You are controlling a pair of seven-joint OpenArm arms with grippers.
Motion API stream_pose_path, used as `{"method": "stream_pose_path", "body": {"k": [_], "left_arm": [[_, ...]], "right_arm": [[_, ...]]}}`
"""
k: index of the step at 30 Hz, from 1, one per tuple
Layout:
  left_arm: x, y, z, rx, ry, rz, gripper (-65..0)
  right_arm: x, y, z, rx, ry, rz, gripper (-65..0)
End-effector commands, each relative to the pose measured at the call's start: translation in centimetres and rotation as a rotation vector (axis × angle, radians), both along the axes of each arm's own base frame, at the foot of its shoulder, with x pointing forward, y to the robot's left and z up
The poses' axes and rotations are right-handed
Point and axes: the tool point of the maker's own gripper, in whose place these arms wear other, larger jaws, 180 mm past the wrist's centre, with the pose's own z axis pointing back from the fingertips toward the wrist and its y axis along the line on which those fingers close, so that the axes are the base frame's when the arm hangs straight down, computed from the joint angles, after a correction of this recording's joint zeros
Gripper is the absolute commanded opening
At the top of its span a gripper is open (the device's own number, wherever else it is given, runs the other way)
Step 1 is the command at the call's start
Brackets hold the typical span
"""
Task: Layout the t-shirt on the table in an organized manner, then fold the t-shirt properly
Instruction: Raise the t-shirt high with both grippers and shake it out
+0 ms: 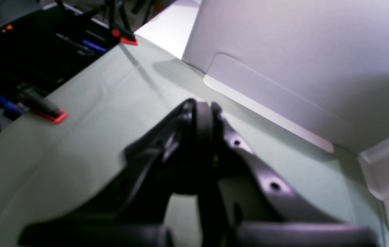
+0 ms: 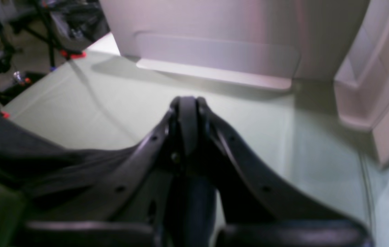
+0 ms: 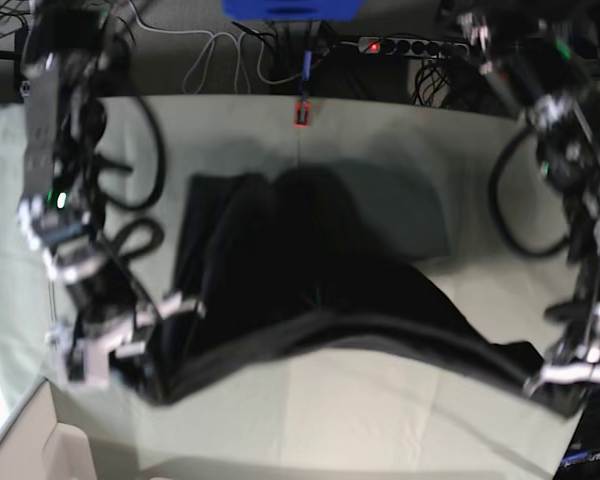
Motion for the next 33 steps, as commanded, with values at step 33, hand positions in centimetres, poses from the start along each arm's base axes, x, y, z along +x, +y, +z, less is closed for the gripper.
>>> {"method": "stream_pose_path", "body": {"k": [33], "left_arm": [[2.9, -4.3, 29.3, 0.237, -0.581, -0.059, -64.8]], "right_arm": [[10.7, -9.0, 25.7, 0.000, -0.508, -0.139, -65.0]]}}
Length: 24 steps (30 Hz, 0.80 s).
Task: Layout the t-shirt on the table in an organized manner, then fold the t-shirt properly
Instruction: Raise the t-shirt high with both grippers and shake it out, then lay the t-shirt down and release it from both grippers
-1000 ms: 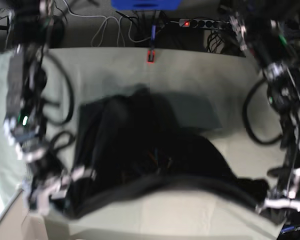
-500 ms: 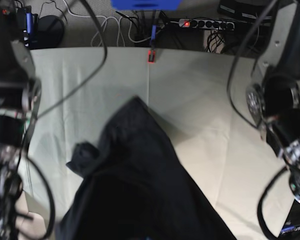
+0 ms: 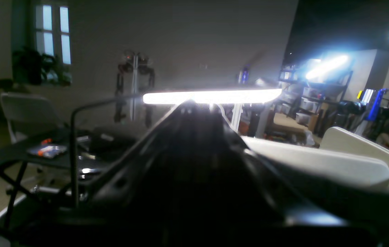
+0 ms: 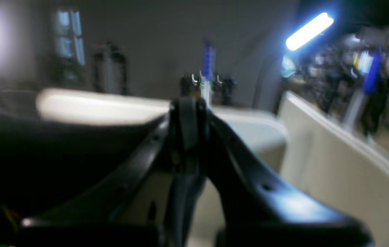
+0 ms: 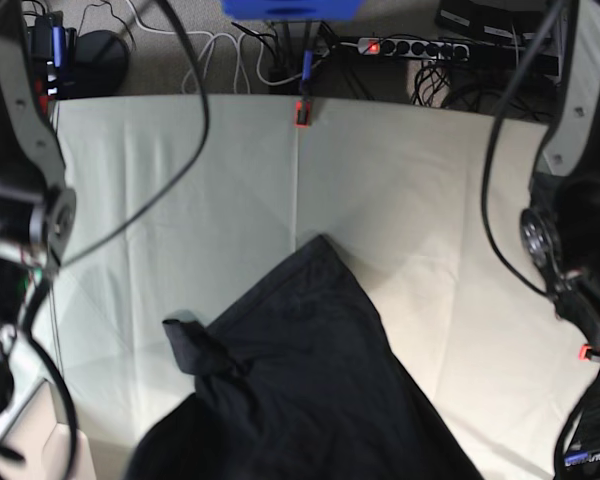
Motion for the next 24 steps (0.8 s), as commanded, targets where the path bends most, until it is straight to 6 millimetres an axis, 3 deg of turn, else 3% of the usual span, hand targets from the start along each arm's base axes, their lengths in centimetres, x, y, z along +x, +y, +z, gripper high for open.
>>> {"method": "stream_pose_path", "body": {"k": [1, 4, 8, 11, 14, 15, 19, 24], "left_arm": [[-0.4, -1.2, 0.0, -0.011, -0.020, -0.031, -64.8], [0.2, -3.3, -5.1, -0.058, 0.077, -0.084, -64.8], [0.7, -9.3, -13.0, -0.145, 0.248, -0.220, -64.8], [-0.6, -14.1, -19.4, -0.200, 0.395, -0.316, -64.8], [-2.7, -18.4, -25.4, -0.167, 0.545, -0.406, -64.8], [-3.9, -20.7, -27.1, -0.158, 0.588, -0.468, -64.8], [-8.2, -26.7, -32.5, -0.173, 0.690, -0.610, -64.8], [-11.4, -31.1, -35.8, -0.142, 0.787, -0.718, -64.8]], "right_arm": [[-0.9, -0.9, 0.9, 0.003, -0.039, -0.018, -65.0], [-2.1, -2.7, -3.3, 0.014, 0.022, -0.058, -65.0], [-3.8, -3.8, -7.8, 0.015, 0.097, -0.089, -65.0], [-5.7, -5.0, -10.4, 0.016, 0.140, -0.127, -65.0], [-7.6, -6.4, -13.1, 0.020, 0.193, -0.167, -65.0], [-8.2, -6.8, -14.3, 0.024, 0.219, -0.178, -65.0], [-10.8, -9.6, -18.5, 0.039, 0.316, -0.253, -65.0], [-13.3, -11.9, -21.8, 0.049, 0.399, -0.317, -65.0]]}}
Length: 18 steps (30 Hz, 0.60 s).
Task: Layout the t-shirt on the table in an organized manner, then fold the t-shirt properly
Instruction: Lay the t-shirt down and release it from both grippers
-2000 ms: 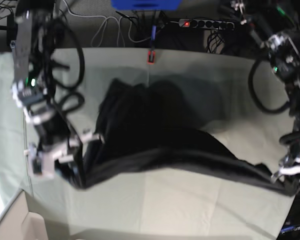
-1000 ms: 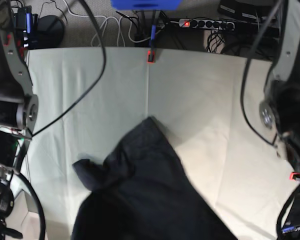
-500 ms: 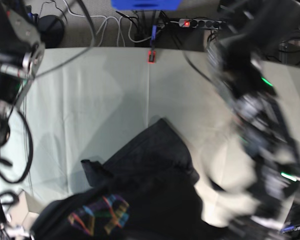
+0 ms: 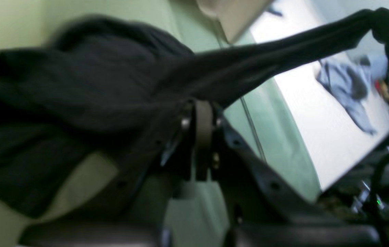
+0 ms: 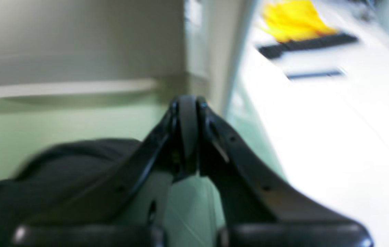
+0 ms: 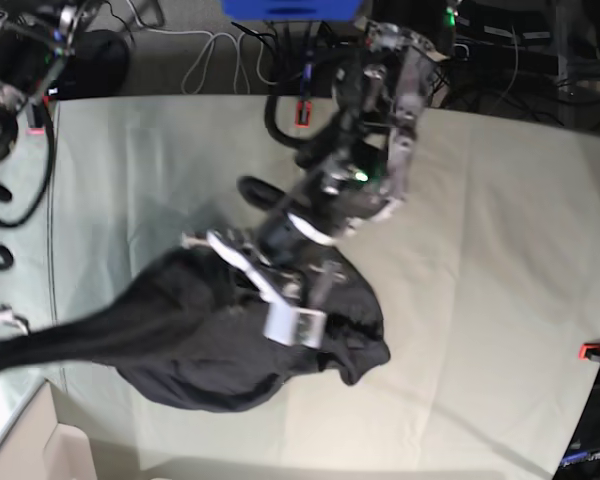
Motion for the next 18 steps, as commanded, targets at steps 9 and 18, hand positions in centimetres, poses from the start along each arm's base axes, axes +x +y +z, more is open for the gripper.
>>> {"method": "stream_pose_path", "body": {"k": [9, 18], "left_arm": [[-3.8, -5.7, -3.5, 0.068, 0.066, -0.264, -64.4], [-6.1, -9.6, -6.4, 0.212, 0.058, -0.537, -60.5]], "right_arm": [[-3.7, -0.4, -3.5, -0.028, 0.100, 0.005, -65.0], [-7.3, -0.7, -8.6, -0.009, 0.260, -0.002, -55.8]]}}
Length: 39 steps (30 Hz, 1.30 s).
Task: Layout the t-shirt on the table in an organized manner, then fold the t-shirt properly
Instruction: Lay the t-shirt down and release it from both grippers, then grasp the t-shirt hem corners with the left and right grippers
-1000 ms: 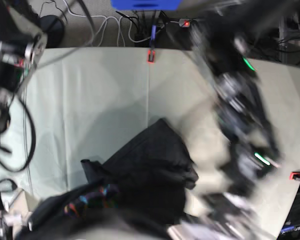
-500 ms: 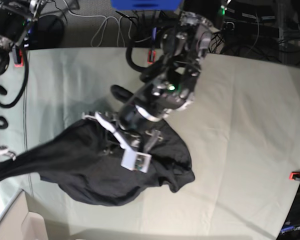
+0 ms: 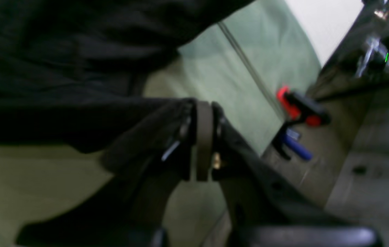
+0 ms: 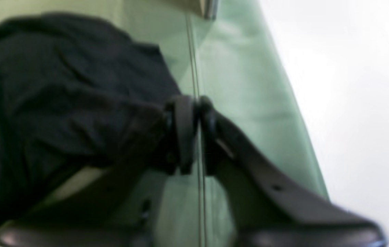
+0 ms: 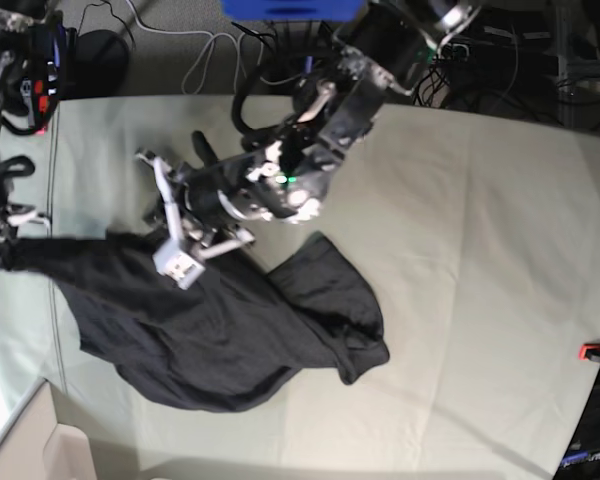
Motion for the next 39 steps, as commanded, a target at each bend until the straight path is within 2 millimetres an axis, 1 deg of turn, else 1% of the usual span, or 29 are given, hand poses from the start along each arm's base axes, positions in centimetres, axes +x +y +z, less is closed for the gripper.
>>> {"method": "stream_pose_path", "body": {"k": [1, 2, 3, 4, 5, 7, 9, 12, 14, 16, 20, 22, 25, 27, 28, 30, 32, 34, 35, 36, 38, 39], "left_arm": [[0.4, -1.6, 1.9, -0.041, -0.048, -0.040, -56.3], [0.0, -2.2, 1.9, -0.030, -0.060, -0.073, -51.5], [-0.6, -2.3, 1.5, -0.012, -0.072, -0.107, -45.2], [-1.0, -2.4, 1.3, -0.003, -0.080, -0.125, -40.9], [-1.2, -2.4, 1.1, 0.004, -0.082, -0.136, -36.8], [-1.3, -2.5, 1.3, 0.002, -0.086, -0.139, -29.4], [-1.2, -1.9, 1.8, -0.002, -0.111, -0.136, -24.1], [-0.6, 0.0, 3.4, -0.010, -0.177, -0.129, -19.7], [0.0, 2.4, 3.9, -0.002, -0.211, -0.097, -17.9], [1.4, 6.0, 4.1, 0.003, -0.217, 0.003, -16.8], [5.4, 15.0, 2.5, 0.035, -0.160, 0.306, -16.5], [6.5, 19.1, 1.5, 0.052, -0.126, 0.437, -16.5], [7.4, 22.8, 0.0, 0.055, -0.066, 0.582, -16.5], [7.4, 24.7, -2.2, 0.065, 0.002, 0.655, -16.5], [7.3, 25.2, -3.2, 0.072, 0.032, 0.676, -16.5], [6.7, 25.1, -5.5, 0.083, 0.104, 0.689, -16.5], [6.8, 25.1, -6.9, 0.093, 0.148, 0.694, -16.5], [6.6, 25.3, -8.4, 0.107, 0.191, 0.697, -16.5], [6.6, 25.2, -9.0, 0.109, 0.205, 0.700, -16.5], [6.5, 25.3, -9.4, 0.103, 0.206, 0.710, -16.5], [7.0, 25.3, -9.5, 0.079, 0.174, 0.734, -16.5], [7.2, 25.2, -9.6, 0.066, 0.159, 0.745, -16.5]], "right_arm": [[0.5, -0.4, 1.5, -0.023, -0.049, 0.006, -51.8], [0.3, -0.3, 1.3, -0.023, -0.043, 0.007, -47.7], [0.0, -0.2, 1.1, -0.020, -0.039, 0.008, -44.0], [-0.1, 0.0, 1.1, -0.013, -0.047, 0.002, -40.6], [-0.1, 0.2, 1.4, -0.006, -0.061, -0.004, -38.1], [-0.7, -0.4, 2.2, -0.004, -0.090, -0.046, -34.3], [-1.0, 0.2, 2.5, 0.019, -0.116, -0.067, -32.7], [-0.9, 1.4, 3.0, 0.026, -0.131, -0.042, -32.8], [-0.5, 3.5, 2.2, 0.060, -0.120, 0.012, -32.8], [-0.6, 5.4, 1.2, 0.092, -0.102, 0.058, -32.5], [0.0, 9.7, -0.6, 0.151, -0.066, 0.188, -32.4], [0.1, 11.5, -1.4, 0.173, -0.046, 0.238, -32.3], [0.3, 14.6, -3.1, 0.217, -0.002, 0.315, -32.3], [0.3, 16.1, -4.3, 0.243, 0.027, 0.349, -32.3], [0.2, 16.5, -4.9, 0.253, 0.040, 0.356, -32.3], [0.7, 16.8, -5.7, 0.270, 0.054, 0.360, -32.3], [0.8, 17.2, -7.0, 0.291, 0.085, 0.362, -32.3], [0.4, 17.6, -8.3, 0.305, 0.117, 0.371, -32.3], [0.3, 17.6, -8.8, 0.303, 0.135, 0.379, -32.3], [0.5, 18.0, -9.1, 0.302, 0.144, 0.395, -32.3], [0.5, 18.5, -9.9, 0.311, 0.166, 0.408, -32.3], [0.4, 18.3, -10.2, 0.311, 0.175, 0.407, -32.3]]}}
